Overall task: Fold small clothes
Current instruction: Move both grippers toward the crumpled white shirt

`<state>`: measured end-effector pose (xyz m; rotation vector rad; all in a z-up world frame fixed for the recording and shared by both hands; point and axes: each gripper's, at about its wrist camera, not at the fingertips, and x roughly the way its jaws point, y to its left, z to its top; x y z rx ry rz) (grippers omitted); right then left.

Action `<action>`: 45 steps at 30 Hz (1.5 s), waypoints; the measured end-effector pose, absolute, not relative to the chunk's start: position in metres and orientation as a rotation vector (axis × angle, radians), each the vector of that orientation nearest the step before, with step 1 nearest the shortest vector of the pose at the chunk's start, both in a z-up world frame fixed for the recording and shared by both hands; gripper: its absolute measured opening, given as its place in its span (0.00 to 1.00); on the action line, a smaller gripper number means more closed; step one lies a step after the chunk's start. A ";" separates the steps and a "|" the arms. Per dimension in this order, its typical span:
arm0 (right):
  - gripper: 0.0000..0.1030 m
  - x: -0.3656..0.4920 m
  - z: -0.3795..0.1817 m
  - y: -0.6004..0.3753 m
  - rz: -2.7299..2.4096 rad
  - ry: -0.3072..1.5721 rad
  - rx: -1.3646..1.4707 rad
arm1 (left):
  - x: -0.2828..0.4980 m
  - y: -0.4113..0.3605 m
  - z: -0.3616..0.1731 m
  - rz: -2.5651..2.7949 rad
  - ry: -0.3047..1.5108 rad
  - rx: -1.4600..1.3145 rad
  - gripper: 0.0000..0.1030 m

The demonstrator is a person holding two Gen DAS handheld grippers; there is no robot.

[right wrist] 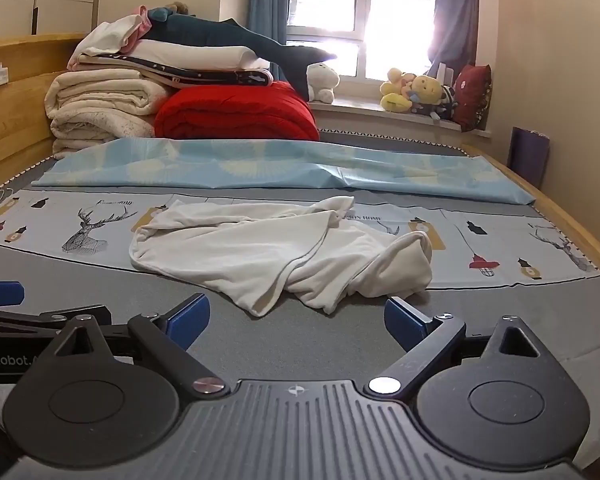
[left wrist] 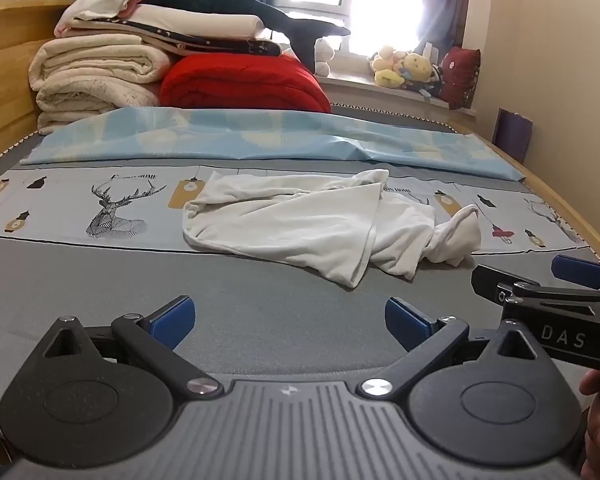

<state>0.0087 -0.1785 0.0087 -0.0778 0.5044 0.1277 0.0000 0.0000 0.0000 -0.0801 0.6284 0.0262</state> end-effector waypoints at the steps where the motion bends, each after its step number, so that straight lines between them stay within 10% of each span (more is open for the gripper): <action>1: 0.92 0.009 0.008 -0.179 0.127 0.505 -0.078 | 0.000 0.000 0.000 0.026 0.629 -0.081 0.99; 45: 0.77 0.060 0.019 -0.244 0.096 0.443 0.006 | 0.023 -0.027 -0.022 0.038 0.638 -0.054 0.99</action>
